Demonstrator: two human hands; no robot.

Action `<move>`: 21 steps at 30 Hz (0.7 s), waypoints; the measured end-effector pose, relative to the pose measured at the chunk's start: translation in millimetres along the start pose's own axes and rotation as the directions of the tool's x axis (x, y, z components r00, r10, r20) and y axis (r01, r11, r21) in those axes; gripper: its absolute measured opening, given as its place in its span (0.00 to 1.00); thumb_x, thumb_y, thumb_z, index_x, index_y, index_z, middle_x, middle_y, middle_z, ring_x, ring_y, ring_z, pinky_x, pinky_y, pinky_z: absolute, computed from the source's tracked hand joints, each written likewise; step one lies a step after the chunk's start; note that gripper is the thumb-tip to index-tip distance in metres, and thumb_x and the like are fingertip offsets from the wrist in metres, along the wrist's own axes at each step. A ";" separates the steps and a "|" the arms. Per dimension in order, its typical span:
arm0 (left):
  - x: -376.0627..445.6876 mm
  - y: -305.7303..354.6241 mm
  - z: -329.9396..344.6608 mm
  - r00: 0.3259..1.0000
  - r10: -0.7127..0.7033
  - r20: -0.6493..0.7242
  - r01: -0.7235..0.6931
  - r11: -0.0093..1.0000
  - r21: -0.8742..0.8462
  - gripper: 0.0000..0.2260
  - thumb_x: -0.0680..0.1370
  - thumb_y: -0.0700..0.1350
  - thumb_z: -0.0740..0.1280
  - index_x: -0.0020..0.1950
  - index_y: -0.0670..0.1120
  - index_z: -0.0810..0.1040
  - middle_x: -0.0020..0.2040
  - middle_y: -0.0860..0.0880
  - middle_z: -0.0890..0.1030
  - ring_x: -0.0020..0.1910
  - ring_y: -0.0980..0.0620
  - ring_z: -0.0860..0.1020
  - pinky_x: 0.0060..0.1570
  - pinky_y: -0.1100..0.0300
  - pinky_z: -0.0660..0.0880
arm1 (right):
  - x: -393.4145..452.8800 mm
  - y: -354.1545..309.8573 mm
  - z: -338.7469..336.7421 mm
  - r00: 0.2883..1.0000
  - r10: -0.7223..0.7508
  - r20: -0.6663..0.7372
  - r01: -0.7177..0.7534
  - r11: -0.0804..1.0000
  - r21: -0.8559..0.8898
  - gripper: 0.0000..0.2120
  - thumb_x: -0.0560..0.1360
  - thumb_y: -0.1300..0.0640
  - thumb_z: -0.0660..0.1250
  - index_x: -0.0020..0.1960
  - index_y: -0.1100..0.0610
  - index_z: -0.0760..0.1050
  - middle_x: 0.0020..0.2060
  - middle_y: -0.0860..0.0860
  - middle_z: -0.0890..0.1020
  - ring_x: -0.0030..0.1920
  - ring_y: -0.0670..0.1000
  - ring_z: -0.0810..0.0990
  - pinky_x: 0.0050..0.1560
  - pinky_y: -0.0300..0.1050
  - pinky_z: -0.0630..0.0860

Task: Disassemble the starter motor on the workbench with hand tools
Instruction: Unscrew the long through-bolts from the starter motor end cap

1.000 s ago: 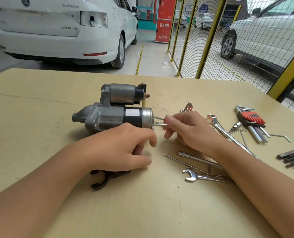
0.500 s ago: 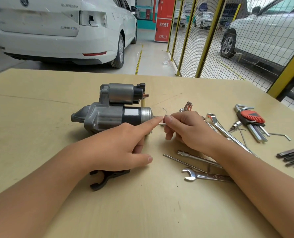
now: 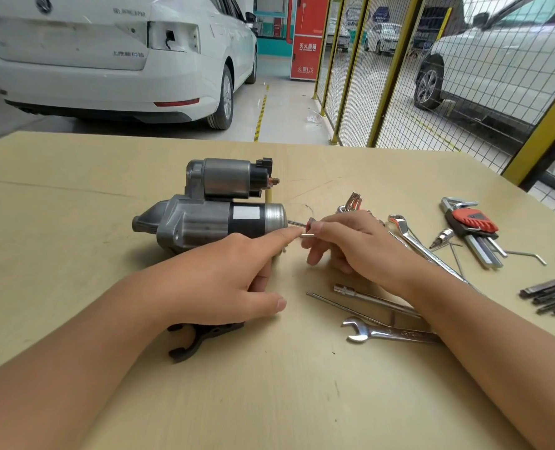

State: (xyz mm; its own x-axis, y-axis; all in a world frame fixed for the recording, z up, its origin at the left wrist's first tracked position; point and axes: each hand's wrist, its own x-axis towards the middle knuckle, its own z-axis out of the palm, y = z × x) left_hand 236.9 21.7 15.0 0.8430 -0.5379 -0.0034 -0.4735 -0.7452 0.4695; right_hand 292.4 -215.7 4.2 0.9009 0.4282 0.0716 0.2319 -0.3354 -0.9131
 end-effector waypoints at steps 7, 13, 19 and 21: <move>-1.3 1.7 -1.2 1.000 0.007 0.013 -0.007 1.000 -0.003 0.41 0.77 0.59 0.71 0.80 0.71 0.47 0.44 0.59 0.80 0.40 0.60 0.80 0.41 0.57 0.79 | 0.8 4.5 0.1 0.988 -0.145 -0.048 0.139 0.984 -0.114 0.07 0.78 0.57 0.70 0.41 0.53 0.79 0.34 0.50 0.83 0.28 0.40 0.72 0.31 0.33 0.68; -2.6 0.9 -1.9 0.999 0.029 0.019 -0.029 1.000 0.007 0.40 0.78 0.58 0.71 0.79 0.74 0.46 0.44 0.59 0.80 0.41 0.60 0.80 0.41 0.58 0.78 | 0.6 3.6 0.4 0.996 -0.075 -0.045 0.076 0.997 0.031 0.10 0.73 0.49 0.72 0.45 0.56 0.82 0.37 0.54 0.85 0.32 0.46 0.75 0.32 0.36 0.71; -2.6 -3.2 -2.4 0.999 0.045 0.009 -0.046 0.998 0.041 0.28 0.77 0.59 0.71 0.76 0.67 0.67 0.46 0.62 0.79 0.43 0.61 0.79 0.39 0.67 0.73 | 3.4 9.5 -0.5 0.993 -0.080 -0.084 0.075 0.996 -0.051 0.16 0.81 0.50 0.65 0.40 0.59 0.81 0.33 0.52 0.84 0.26 0.46 0.68 0.27 0.37 0.65; -3.5 -4.4 -3.2 0.999 0.046 0.017 -0.047 0.997 0.057 0.21 0.77 0.60 0.72 0.70 0.65 0.76 0.46 0.62 0.78 0.43 0.60 0.79 0.38 0.67 0.73 | 2.4 9.3 -2.3 0.993 -0.099 -0.060 0.101 0.994 0.031 0.12 0.78 0.51 0.69 0.40 0.58 0.81 0.32 0.50 0.83 0.24 0.45 0.66 0.25 0.35 0.63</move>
State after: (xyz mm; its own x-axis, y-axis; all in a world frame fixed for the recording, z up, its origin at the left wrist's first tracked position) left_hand 236.8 28.1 15.8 0.8160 -0.5780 0.0028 -0.5261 -0.7408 0.4177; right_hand 297.5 -219.7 -3.2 0.8940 0.4078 0.1856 0.3101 -0.2642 -0.9133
